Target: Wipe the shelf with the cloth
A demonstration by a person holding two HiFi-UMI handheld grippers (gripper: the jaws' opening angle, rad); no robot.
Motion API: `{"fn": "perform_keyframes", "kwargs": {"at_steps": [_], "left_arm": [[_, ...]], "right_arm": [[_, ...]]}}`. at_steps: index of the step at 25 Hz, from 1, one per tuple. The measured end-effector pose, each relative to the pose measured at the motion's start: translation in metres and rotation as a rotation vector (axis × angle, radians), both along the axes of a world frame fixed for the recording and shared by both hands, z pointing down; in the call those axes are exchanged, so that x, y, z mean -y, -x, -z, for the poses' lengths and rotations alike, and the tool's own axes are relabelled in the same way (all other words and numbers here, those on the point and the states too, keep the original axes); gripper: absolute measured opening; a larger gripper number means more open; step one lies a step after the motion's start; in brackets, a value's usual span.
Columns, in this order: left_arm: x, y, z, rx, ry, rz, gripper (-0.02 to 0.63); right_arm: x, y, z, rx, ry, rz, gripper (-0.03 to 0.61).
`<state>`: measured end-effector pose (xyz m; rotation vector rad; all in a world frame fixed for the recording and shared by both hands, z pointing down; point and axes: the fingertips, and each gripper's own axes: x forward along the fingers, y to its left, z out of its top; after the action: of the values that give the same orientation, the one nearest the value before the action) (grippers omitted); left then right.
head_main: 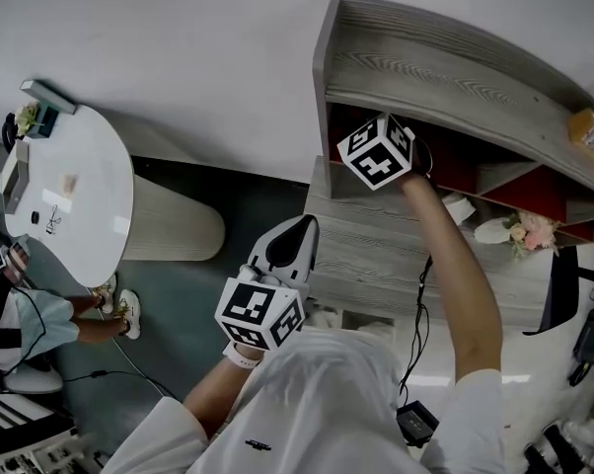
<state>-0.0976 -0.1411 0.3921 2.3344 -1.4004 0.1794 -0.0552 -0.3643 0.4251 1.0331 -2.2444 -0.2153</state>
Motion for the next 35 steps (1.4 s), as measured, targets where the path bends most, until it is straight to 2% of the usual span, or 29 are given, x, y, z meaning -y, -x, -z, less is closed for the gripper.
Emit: {"fn": "perform_keyframes", "kwargs": {"at_steps": [3,9,15,22,28,32,35], "left_arm": [[0.001,-0.002,0.002,-0.002,-0.003,0.0,0.006],[0.003,-0.005,0.001,-0.006,0.001,-0.01,0.006],[0.001,-0.034,0.003,-0.004,-0.009,-0.085,0.006],[0.0,-0.057,0.008,-0.005,-0.021,-0.152,0.006],[0.0,-0.061,0.011,-0.004,-0.026,-0.17,0.006],[-0.003,-0.062,0.009,-0.005,-0.018,-0.175,0.006],[-0.003,-0.059,0.009,-0.007,-0.017,-0.17,0.006]], "right_arm": [[0.007,-0.012,-0.002,0.014,0.024,-0.062,0.071],[0.003,-0.055,-0.008,-0.019,0.067,-0.143,0.071],[-0.001,-0.099,-0.012,-0.01,0.086,-0.259,0.071],[-0.007,-0.16,-0.012,0.103,0.135,-0.474,0.072],[-0.014,-0.205,-0.016,0.173,0.131,-0.673,0.072],[-0.017,-0.228,-0.02,0.282,0.181,-0.822,0.072],[-0.018,-0.234,-0.019,0.35,0.199,-0.889,0.072]]}}
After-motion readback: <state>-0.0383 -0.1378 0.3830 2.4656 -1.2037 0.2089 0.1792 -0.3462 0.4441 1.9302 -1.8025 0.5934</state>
